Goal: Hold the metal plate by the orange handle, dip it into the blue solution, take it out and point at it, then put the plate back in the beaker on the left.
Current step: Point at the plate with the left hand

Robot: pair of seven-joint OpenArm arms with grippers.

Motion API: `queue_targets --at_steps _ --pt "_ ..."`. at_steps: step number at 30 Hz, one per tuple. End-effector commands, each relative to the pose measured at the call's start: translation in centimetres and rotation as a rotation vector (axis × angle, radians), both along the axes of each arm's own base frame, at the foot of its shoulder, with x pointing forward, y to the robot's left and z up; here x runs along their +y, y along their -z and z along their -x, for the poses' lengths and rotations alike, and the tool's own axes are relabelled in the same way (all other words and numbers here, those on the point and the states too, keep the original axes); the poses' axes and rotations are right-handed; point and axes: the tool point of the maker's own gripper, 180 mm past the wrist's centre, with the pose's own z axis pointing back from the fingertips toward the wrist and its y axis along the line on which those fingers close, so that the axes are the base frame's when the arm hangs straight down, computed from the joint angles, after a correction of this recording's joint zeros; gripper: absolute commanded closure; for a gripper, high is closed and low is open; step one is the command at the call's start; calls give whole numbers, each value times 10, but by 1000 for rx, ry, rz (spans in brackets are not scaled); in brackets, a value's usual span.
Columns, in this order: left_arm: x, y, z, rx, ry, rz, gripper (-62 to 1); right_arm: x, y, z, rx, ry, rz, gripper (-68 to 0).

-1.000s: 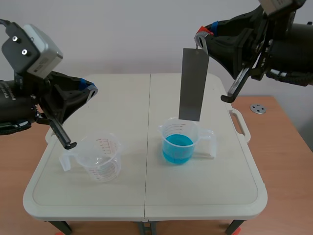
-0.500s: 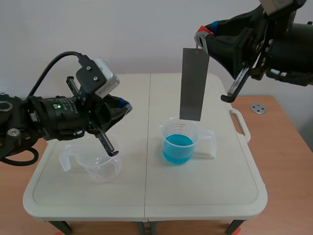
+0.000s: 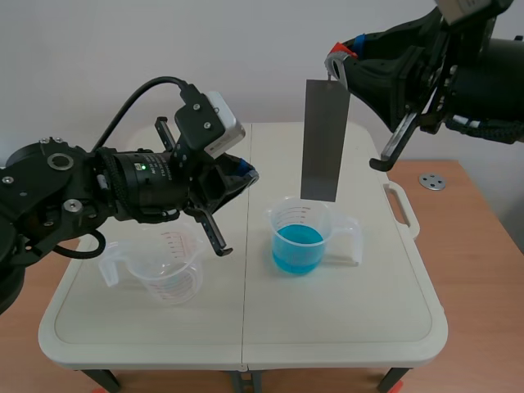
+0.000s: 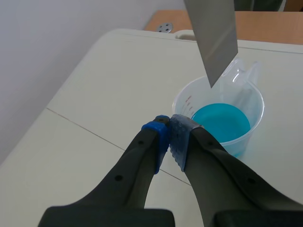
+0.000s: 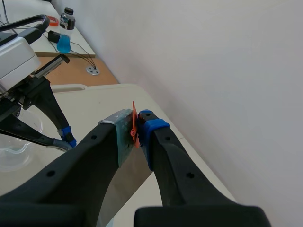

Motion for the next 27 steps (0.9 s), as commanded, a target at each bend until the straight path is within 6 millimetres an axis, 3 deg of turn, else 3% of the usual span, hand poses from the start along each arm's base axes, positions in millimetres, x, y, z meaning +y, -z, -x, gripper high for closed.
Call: queue_targets --at_steps 1,14,27 --pt "-9 -16 -4 -38 11 29 -23 3 -19 2 -54 -22 -23 -13" --pt "-34 -16 3 -47 70 10 -23 3 -20 2 -56 -23 -27 -13" --pt "-33 -14 3 -43 67 1 -23 3 -20 2 -56 -23 -27 -13"
